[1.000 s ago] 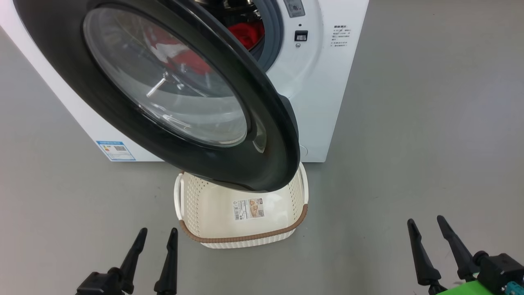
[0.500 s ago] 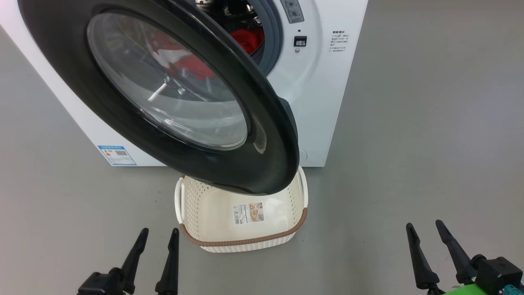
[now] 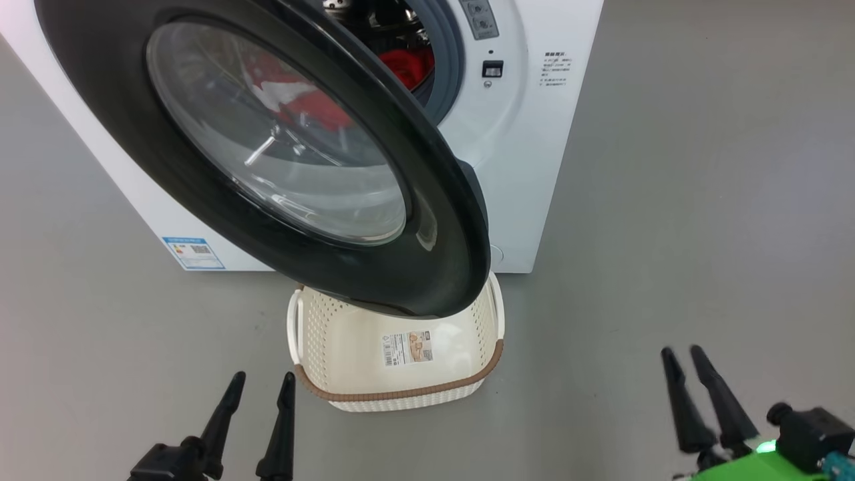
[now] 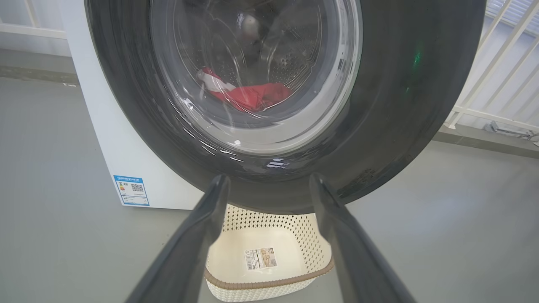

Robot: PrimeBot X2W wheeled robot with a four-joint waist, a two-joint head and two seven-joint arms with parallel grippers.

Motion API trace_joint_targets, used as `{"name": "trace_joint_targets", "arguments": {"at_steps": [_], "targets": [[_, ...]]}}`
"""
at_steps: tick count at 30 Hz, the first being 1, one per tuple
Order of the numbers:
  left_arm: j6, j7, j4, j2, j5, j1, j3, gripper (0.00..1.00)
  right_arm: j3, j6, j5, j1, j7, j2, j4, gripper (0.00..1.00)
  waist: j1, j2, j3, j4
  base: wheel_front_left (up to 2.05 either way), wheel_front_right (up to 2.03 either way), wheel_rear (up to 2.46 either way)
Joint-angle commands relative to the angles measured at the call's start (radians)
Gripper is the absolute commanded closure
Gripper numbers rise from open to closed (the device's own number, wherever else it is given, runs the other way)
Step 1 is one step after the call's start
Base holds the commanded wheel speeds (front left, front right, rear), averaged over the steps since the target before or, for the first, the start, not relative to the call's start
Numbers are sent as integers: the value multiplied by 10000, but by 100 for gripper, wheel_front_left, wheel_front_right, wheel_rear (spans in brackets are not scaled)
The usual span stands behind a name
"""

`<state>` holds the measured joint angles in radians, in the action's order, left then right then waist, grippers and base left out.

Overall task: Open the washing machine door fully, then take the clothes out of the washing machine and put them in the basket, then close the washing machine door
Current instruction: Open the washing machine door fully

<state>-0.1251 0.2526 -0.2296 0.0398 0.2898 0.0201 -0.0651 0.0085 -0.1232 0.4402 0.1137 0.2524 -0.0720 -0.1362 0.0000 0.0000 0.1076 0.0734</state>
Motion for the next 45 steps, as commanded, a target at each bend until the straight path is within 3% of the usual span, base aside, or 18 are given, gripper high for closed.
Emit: {"name": "trace_joint_targets", "arguments": {"at_steps": [1,14,25,28,31,38,45], "targets": [[-55,92,290,104,-40,94,264,0,354,-75,318,-615,93,-174,366,100,0,0,53,28,0,0,0],[-55,92,339,104,112,350,19,0,1788,-75,4479,-3090,93,-657,565,100,0,0,418,499,0,0,0],[-20,92,358,104,353,717,-280,0,3038,-75,9993,-5318,-233,-1408,225,100,0,0,988,1064,0,0,0],[4,92,372,104,442,849,-397,0,2963,-75,11520,-5712,-1366,-1518,72,100,0,0,1168,1188,0,0,0],[36,92,358,104,535,954,-528,0,2740,-75,12662,-6053,-3194,-1551,-416,100,0,0,1302,1316,0,0,0],[79,92,330,104,628,992,-726,0,2122,-75,13700,-6509,-6066,-1390,-1408,100,0,0,1382,1475,0,0,0],[103,92,275,104,708,980,-884,0,1935,-75,13709,-6765,-7931,-1193,-2163,100,0,0,1293,1645,0,0,0]]}}
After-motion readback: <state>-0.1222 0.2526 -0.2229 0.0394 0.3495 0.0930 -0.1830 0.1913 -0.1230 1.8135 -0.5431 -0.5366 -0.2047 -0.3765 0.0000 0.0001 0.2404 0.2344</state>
